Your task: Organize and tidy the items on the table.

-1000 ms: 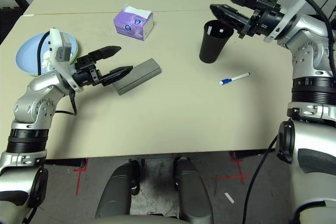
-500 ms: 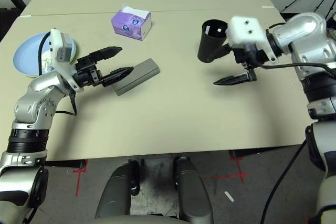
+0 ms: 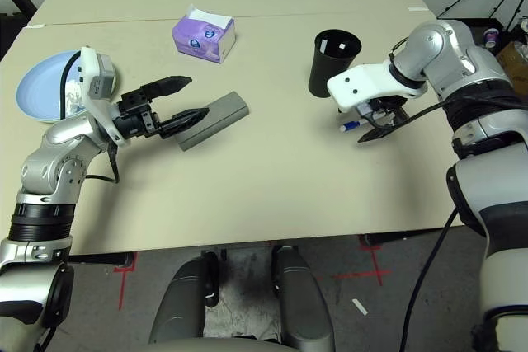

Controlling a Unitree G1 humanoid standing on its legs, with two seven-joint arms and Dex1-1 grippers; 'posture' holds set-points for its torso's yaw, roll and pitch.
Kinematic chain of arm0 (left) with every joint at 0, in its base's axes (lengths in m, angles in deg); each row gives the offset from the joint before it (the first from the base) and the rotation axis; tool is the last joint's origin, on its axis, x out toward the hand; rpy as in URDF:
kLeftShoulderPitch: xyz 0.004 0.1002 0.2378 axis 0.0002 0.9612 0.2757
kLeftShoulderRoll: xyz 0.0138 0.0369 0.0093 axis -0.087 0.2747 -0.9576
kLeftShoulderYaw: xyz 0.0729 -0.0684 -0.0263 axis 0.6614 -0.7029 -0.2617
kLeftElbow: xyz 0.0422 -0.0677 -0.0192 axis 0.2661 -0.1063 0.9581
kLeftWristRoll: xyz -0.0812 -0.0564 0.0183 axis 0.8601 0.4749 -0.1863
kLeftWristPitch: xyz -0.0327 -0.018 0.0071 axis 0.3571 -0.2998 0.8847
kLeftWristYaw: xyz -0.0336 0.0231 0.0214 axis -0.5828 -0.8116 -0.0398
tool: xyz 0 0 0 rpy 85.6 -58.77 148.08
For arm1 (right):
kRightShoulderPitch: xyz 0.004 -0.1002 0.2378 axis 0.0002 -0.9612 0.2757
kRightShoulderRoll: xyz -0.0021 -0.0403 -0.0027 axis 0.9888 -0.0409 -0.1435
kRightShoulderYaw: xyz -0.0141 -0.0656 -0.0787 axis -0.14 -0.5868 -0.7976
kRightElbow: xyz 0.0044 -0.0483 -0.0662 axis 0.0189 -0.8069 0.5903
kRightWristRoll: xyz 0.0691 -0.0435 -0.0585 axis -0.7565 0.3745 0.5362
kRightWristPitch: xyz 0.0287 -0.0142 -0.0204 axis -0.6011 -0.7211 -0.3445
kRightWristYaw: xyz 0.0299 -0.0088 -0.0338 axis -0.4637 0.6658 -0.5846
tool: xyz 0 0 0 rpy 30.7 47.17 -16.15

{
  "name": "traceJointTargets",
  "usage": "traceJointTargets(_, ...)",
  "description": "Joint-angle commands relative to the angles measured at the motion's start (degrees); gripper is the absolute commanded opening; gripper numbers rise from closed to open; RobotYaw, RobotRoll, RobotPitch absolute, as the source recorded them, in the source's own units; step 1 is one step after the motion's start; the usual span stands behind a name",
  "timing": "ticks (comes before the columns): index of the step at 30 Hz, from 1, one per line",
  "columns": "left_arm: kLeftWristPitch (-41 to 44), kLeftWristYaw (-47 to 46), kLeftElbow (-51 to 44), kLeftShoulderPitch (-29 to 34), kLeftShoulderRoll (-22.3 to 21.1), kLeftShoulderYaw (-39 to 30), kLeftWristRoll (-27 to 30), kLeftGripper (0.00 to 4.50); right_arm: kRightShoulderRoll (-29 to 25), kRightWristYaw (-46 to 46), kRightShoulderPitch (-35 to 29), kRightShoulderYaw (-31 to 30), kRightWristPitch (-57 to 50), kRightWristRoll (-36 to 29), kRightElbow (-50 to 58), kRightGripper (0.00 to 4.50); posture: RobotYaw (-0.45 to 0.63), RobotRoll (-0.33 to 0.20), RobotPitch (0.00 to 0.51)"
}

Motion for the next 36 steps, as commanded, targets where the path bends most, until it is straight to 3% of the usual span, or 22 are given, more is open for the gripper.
traceJointTargets(1,0.73,1.81,-0.7,0.86,-1.4,1.6,-0.61,4.5,0.75,1.35,1.98,-0.45,2.11,2.67,-2.25,4.45,-0.09,0.0,0.22)
traceJointTargets(13,-0.06,5.06,1.87,-0.17,-3.97,4.1,-3.06,4.5,3.69,5.1,4.91,-0.81,5.91,8.24,-6.32,4.45,-0.08,0.0,0.213)
traceJointTargets(20,-0.75,5.68,2.54,-0.53,-3.88,4.14,-3.58,4.5,4.11,9.65,5.76,-4.19,8.5,14.67,-7.84,4.45,-0.08,0.0,0.207)
traceJointTargets(36,-0.64,5.22,1.93,-0.67,-3.78,3.48,-3.08,4.5,7.05,11.48,6.08,-4.78,6.82,16.79,-10.89,4.45,-0.06,0.0,0.21)
